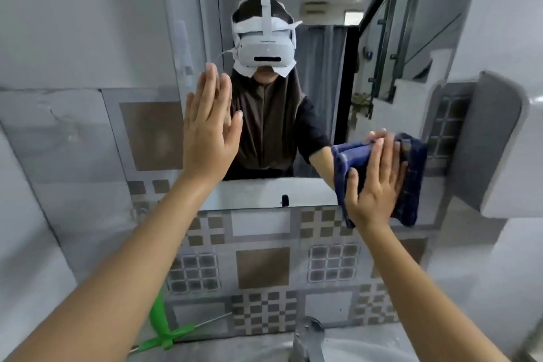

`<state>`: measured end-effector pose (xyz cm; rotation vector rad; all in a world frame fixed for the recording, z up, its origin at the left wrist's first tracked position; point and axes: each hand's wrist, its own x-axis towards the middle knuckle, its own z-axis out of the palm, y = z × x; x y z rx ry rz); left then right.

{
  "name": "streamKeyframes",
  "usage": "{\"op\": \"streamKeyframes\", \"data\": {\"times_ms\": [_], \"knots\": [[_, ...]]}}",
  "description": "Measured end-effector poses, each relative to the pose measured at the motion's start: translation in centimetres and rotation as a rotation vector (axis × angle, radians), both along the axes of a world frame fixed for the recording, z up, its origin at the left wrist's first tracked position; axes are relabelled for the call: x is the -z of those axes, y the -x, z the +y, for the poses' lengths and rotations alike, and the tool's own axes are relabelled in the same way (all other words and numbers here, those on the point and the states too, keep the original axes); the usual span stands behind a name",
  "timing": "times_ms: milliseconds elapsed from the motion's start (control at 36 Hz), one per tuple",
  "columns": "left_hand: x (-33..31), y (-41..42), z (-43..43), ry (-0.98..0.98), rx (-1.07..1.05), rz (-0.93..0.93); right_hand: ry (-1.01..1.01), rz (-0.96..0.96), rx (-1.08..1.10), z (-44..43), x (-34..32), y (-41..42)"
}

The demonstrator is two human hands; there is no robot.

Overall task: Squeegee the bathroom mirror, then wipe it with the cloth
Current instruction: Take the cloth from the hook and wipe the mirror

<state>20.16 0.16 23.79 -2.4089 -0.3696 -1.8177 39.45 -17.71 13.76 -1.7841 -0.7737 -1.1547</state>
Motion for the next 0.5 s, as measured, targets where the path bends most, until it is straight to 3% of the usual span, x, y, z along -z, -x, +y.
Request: {"op": "streamKeyframes", "data": {"times_ms": [83,167,306,500], "knots": [[0.0,0.2,0.1,-0.017,-0.013,0.015,-0.277,0.322,0.051,0.2,0.8,0.2],[-0.1,0.5,0.1,-0.023,-0.023,0.038,-0.441,0.452,0.08,2.4,0.7,2.2],[0.2,1.8,0.6,-0.063,-0.023,0.115,-0.598,0.516,0.017,7.8,0.5,7.5],[2.9,6.2,1.8,-0.047,0.074,0.152,-0.549,0.42,-0.111,14.9,-0.2,15.7]]}}
